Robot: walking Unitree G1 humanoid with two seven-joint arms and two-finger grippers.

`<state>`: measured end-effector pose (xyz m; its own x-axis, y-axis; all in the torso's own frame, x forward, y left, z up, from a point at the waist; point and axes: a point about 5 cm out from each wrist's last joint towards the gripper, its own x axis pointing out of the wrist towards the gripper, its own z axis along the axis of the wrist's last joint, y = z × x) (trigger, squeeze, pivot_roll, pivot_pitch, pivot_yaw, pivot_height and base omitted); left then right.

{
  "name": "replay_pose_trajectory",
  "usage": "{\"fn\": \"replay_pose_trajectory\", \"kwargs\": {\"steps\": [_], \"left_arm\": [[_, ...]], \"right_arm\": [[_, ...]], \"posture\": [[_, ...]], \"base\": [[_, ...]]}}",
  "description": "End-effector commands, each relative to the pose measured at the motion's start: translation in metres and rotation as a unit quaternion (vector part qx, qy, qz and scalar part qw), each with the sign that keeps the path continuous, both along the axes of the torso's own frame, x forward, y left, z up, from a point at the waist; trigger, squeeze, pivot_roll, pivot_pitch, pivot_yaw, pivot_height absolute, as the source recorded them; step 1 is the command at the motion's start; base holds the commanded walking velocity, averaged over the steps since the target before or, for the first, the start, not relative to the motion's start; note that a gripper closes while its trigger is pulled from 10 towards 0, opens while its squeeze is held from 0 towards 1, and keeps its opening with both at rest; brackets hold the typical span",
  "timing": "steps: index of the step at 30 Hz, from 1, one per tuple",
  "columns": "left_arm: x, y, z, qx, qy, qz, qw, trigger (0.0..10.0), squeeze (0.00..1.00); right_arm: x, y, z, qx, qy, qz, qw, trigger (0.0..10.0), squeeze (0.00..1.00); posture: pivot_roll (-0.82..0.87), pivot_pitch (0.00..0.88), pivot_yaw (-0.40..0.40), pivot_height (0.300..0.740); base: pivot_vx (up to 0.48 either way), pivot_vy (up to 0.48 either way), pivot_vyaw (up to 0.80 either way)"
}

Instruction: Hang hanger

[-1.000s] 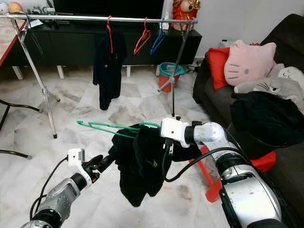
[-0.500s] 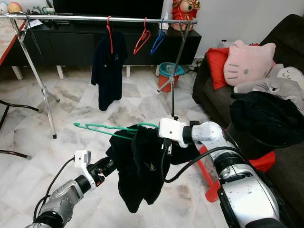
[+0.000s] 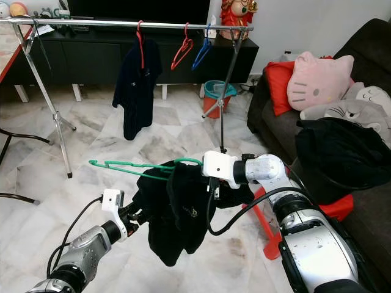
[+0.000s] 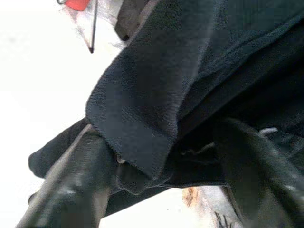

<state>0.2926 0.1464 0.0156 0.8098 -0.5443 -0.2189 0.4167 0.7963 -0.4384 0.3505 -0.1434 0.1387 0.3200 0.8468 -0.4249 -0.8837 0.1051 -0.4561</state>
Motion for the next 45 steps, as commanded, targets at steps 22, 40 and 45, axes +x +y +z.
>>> {"fn": "replay_pose_trajectory", "kwargs": {"steps": [22,40,45], "left_arm": [[0.001,-0.001,0.002,-0.002,-0.009,-0.013,1.000,0.0,0.00],[0.004,0.032,-0.002,0.051,0.014,0.113,0.992,0.0,0.00],[0.005,0.047,-0.004,0.067,0.035,0.178,0.981,0.0,0.00]], "right_arm": [[0.004,-0.003,0.012,0.012,-0.020,-0.005,1.000,0.0,0.00],[0.000,-0.011,0.004,0.008,-0.016,-0.015,1.000,0.0,0.00],[-0.001,-0.017,0.004,0.010,-0.011,-0.021,1.000,0.0,0.00]], "posture": [[0.06,0.000,-0.177,0.740],[0.06,0.000,-0.167,0.740],[0.07,0.000,-0.168,0.740]], "base": [[0.000,0.000,0.00],[0.000,0.000,0.00],[0.000,0.000,0.00]]}}
